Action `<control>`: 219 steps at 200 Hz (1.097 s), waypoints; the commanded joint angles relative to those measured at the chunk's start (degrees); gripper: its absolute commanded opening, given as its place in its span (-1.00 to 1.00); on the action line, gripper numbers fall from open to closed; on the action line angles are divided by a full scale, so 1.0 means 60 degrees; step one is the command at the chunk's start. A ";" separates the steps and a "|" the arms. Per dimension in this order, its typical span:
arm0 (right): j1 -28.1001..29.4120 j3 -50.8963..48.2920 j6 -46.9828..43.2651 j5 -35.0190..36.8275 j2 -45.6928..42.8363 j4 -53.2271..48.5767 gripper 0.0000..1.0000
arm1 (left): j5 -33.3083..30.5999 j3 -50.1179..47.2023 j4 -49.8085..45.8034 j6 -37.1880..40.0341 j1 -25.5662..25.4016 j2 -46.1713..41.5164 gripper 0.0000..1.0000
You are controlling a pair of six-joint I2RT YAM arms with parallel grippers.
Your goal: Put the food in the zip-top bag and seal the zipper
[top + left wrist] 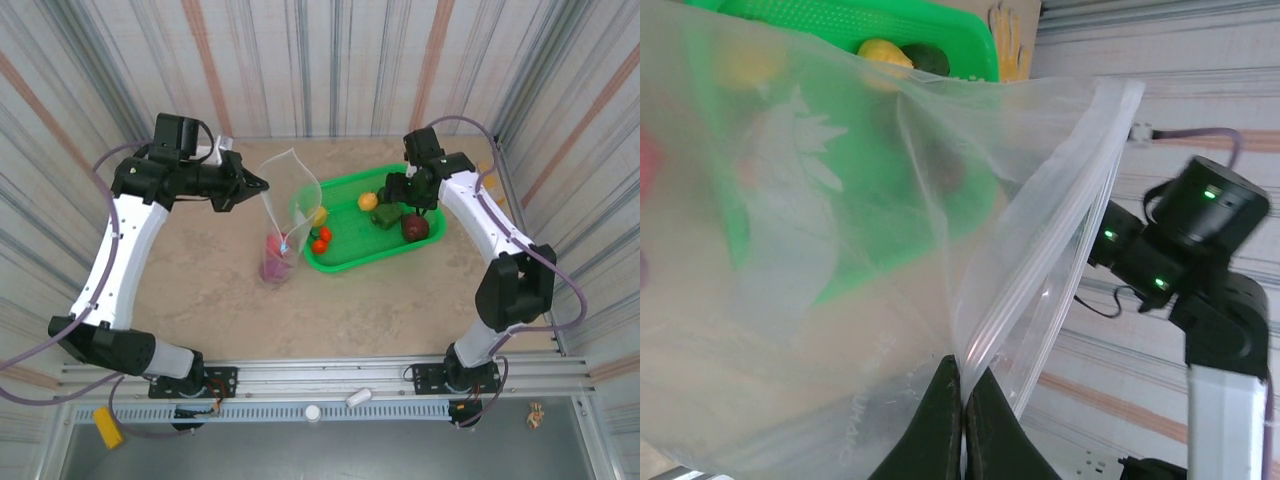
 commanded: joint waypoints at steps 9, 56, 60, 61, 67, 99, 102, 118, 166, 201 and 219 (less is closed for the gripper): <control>-0.0098 -0.0081 -0.0418 0.0907 0.0772 0.0251 0.61 | 0.0644 -0.0085 0.0173 0.0187 0.0095 0.0058 -1.00; -0.0207 -0.0024 -0.1380 0.1380 0.1857 0.0107 0.67 | -0.0070 -0.0010 -0.0341 -0.0597 0.0103 -0.0158 -1.00; -0.0221 -0.0049 -0.1417 0.1356 0.1918 0.0102 0.67 | -0.0090 -0.0011 -0.0385 -0.0683 0.0105 -0.0188 -1.00; -0.0216 -0.0048 -0.1423 0.1355 0.1934 0.0102 0.67 | -0.0091 -0.0011 -0.0389 -0.0703 0.0104 -0.0191 -1.00; -0.0200 -0.0046 -0.1491 0.1379 0.2046 0.0081 0.67 | -0.0120 -0.0011 -0.0393 -0.0814 0.0111 -0.0244 -1.00; 0.0004 -0.0185 -0.1688 0.2017 0.2541 0.0031 0.68 | -0.0238 -0.0190 -0.0203 -0.1235 0.0010 -0.0639 -1.00; 0.0032 -0.0190 -0.1703 0.2107 0.2583 0.0018 0.68 | -0.0241 -0.0213 -0.0210 -0.1237 0.0009 -0.0658 -1.00; 0.0125 -0.0178 -0.1736 0.2335 0.2756 -0.0085 0.69 | -0.0238 -0.0402 -0.0104 -0.1363 -0.0002 -0.0808 -1.00; 0.0183 -0.0366 -0.1382 0.1712 0.2391 -0.0103 0.83 | -0.0167 -0.0830 0.0166 -0.1534 -0.0007 -0.1073 -1.00; 0.0000 -0.0563 -0.0973 0.0969 0.1772 -0.0210 0.89 | -0.0185 -0.0953 0.0299 -0.1465 0.0048 -0.1157 -1.00; -0.0118 -0.0839 -0.0811 0.0635 0.1252 -0.0060 0.84 | -0.0236 -0.1049 0.0353 -0.1478 0.0088 -0.1246 -1.00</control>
